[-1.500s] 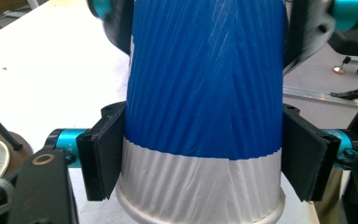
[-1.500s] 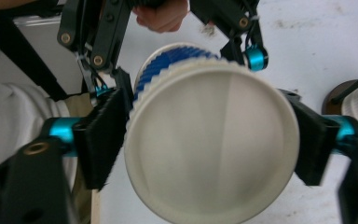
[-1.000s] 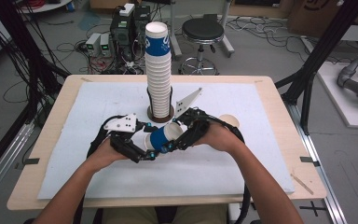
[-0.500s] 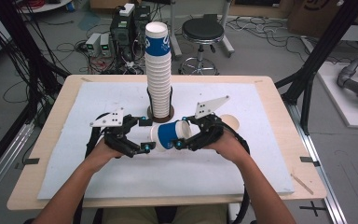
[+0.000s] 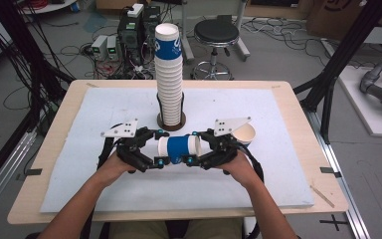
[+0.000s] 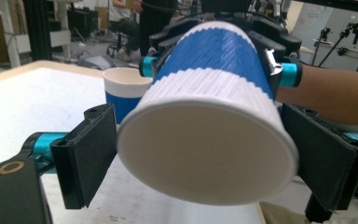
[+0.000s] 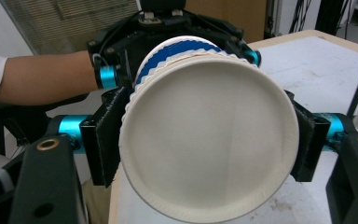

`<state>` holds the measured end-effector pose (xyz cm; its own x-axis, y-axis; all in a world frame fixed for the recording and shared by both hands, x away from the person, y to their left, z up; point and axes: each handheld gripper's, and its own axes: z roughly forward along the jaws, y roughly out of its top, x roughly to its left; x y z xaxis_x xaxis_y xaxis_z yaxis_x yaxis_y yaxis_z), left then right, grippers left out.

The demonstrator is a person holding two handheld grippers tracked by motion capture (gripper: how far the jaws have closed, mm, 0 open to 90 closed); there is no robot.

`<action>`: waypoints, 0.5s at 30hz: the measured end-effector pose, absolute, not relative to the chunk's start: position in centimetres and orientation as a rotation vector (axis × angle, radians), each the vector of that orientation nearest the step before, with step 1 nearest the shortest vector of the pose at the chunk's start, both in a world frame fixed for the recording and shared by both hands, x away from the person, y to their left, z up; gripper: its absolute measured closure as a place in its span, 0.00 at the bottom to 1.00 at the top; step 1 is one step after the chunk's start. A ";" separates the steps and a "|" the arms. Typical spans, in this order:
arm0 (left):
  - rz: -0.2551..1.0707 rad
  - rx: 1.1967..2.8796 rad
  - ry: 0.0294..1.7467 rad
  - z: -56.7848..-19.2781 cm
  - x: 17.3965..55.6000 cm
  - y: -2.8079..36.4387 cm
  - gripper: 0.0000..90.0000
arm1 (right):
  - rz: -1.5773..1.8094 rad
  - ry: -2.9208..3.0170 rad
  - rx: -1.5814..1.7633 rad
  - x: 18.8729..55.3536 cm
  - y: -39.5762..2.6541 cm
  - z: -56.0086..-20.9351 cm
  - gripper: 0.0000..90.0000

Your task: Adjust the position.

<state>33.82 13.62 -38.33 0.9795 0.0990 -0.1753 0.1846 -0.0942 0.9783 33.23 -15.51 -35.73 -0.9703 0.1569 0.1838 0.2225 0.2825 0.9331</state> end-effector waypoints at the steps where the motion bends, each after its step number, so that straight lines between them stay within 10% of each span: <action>1: -0.078 1.669 0.220 -38.4 33.8 13.6 0.15 | -1.819 -2.460 -0.367 33.2 -15.4 -35.8 0.30; 15: -0.078 1.734 0.178 -37.6 33.8 13.8 0.23 | -1.813 -2.455 -0.349 33.3 -15.4 -35.8 0.32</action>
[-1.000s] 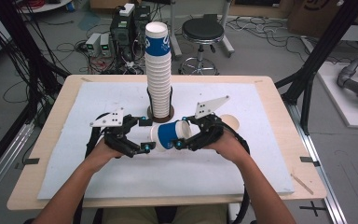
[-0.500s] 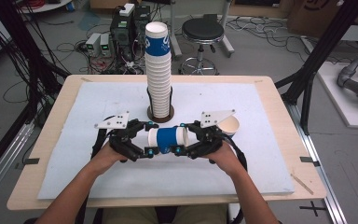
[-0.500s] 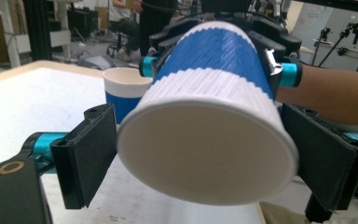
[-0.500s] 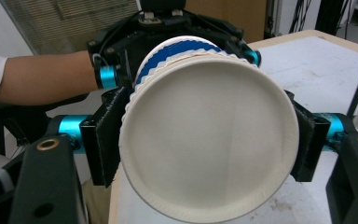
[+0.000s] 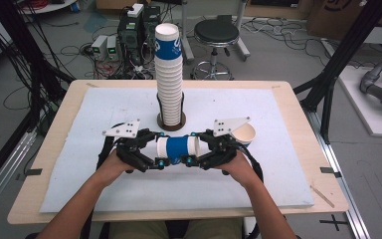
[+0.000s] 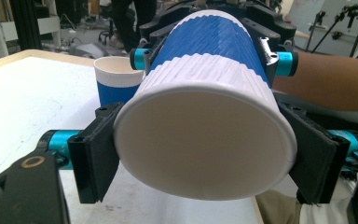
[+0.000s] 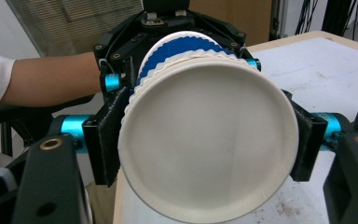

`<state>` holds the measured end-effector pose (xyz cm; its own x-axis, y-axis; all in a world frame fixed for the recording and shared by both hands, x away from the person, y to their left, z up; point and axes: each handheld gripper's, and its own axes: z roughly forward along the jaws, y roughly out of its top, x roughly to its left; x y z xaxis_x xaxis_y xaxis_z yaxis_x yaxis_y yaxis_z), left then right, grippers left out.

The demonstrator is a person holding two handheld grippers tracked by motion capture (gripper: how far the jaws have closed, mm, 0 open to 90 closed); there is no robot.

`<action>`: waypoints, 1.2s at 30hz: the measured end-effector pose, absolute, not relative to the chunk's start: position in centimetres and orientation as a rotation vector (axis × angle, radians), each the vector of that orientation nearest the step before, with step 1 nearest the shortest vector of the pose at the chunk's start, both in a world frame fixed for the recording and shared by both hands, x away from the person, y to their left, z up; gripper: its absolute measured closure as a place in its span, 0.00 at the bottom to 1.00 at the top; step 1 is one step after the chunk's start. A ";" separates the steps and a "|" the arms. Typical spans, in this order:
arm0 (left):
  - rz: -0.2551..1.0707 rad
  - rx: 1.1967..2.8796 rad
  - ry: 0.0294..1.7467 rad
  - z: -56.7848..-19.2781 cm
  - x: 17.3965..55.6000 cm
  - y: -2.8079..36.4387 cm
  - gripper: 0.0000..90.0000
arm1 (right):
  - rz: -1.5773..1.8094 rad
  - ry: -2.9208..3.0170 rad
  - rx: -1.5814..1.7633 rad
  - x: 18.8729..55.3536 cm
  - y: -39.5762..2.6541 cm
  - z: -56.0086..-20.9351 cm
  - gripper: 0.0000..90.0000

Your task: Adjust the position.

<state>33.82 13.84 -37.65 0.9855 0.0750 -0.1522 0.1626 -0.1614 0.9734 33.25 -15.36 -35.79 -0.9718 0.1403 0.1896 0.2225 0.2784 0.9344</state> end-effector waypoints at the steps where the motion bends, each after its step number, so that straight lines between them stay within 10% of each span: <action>1: -0.076 1.740 0.175 -37.6 33.8 13.9 0.23 | -1.809 -2.459 -0.346 33.2 -15.3 -35.8 0.31; 36: 0.037 2.069 0.237 -35.8 33.4 13.1 0.23 | -1.011 -3.053 -0.001 34.0 -10.0 -31.6 0.22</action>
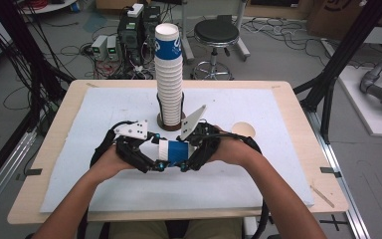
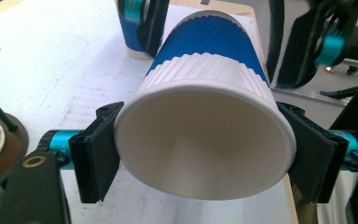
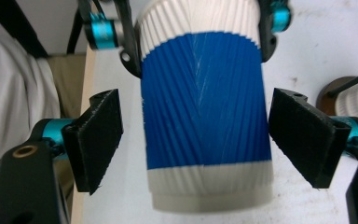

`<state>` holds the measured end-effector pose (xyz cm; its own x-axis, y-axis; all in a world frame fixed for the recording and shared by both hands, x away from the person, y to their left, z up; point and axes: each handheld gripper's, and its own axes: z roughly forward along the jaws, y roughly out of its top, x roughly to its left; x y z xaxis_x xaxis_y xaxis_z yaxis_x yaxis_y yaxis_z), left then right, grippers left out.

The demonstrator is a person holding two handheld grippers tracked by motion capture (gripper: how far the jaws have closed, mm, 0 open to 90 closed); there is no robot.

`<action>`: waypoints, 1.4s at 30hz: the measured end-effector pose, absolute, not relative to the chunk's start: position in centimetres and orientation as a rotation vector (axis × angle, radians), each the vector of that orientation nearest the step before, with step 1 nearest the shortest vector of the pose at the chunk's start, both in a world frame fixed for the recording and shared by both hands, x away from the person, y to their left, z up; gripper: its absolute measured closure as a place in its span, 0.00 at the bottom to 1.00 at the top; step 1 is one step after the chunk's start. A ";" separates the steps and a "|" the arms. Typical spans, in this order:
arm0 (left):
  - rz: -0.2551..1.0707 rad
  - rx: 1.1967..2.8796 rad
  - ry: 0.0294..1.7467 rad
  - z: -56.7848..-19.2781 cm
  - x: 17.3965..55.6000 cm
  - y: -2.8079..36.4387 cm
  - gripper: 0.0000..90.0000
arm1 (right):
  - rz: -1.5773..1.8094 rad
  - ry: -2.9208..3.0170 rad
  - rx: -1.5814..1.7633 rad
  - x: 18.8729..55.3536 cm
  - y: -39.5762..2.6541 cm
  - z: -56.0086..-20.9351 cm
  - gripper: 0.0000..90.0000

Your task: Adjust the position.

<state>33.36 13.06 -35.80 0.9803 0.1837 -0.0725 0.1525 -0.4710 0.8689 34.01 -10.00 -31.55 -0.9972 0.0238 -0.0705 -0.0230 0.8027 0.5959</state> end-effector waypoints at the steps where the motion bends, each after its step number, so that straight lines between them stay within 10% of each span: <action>1: 0.036 2.072 0.234 -35.8 33.3 13.0 0.23 | 0.943 2.919 -0.005 34.0 -9.9 -31.7 0.24; 42: -0.008 1.642 0.314 -37.1 34.1 15.2 0.19 | 1.550 2.639 0.322 34.0 -14.5 -34.6 0.30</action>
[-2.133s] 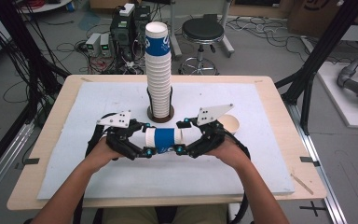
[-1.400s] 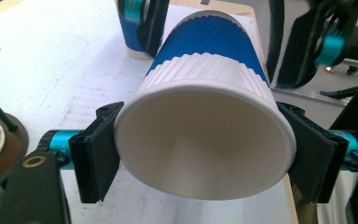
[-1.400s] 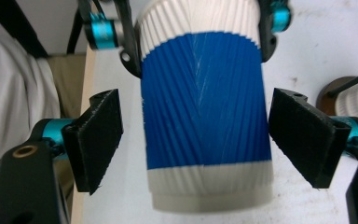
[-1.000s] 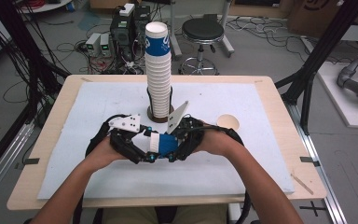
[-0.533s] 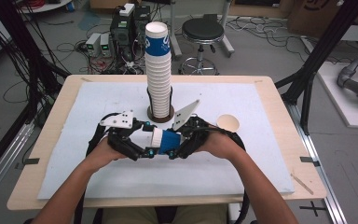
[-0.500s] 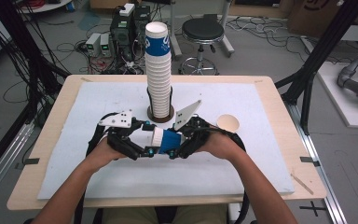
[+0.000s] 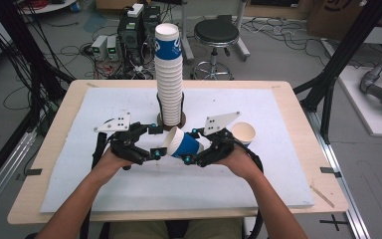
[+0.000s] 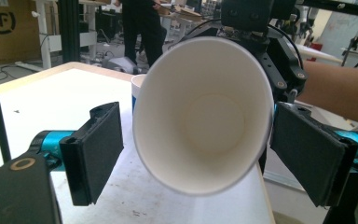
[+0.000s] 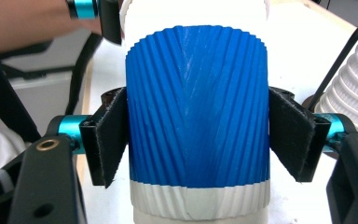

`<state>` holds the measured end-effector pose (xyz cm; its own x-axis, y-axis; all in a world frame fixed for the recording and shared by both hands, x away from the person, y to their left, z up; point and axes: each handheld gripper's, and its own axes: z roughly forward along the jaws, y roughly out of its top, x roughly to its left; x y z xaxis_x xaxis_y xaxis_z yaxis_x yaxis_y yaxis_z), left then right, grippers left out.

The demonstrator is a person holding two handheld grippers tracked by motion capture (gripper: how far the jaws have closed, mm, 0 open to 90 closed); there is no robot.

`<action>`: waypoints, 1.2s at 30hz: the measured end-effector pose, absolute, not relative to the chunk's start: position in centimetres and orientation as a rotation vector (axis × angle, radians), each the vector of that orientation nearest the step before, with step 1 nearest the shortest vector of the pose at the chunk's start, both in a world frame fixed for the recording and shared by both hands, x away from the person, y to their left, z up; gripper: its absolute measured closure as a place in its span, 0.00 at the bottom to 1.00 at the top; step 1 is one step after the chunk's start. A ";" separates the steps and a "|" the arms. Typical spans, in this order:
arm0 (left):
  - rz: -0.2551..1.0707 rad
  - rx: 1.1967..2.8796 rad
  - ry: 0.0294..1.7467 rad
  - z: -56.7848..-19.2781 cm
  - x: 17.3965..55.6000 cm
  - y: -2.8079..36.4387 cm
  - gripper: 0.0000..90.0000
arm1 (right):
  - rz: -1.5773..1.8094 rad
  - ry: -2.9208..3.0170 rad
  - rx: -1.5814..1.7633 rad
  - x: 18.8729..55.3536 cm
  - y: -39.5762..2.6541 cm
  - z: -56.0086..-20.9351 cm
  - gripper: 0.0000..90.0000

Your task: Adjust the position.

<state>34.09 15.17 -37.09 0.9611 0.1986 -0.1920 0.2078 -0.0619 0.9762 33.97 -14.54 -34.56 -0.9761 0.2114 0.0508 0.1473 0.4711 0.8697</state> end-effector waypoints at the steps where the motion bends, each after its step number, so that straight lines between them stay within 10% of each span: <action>1: -0.016 1.637 0.319 -37.2 34.1 15.2 0.19 | 1.570 2.626 0.332 33.9 -14.7 -34.6 0.30; 36: -0.045 1.738 0.260 -36.3 33.7 14.6 0.25 | 1.714 2.644 0.391 33.0 -13.9 -35.9 0.21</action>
<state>33.71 14.62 -36.32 0.9733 0.1483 -0.1754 0.1987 -0.1603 0.9669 33.01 -13.94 -35.86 -0.9692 0.1871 0.1604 0.2228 0.3872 0.8947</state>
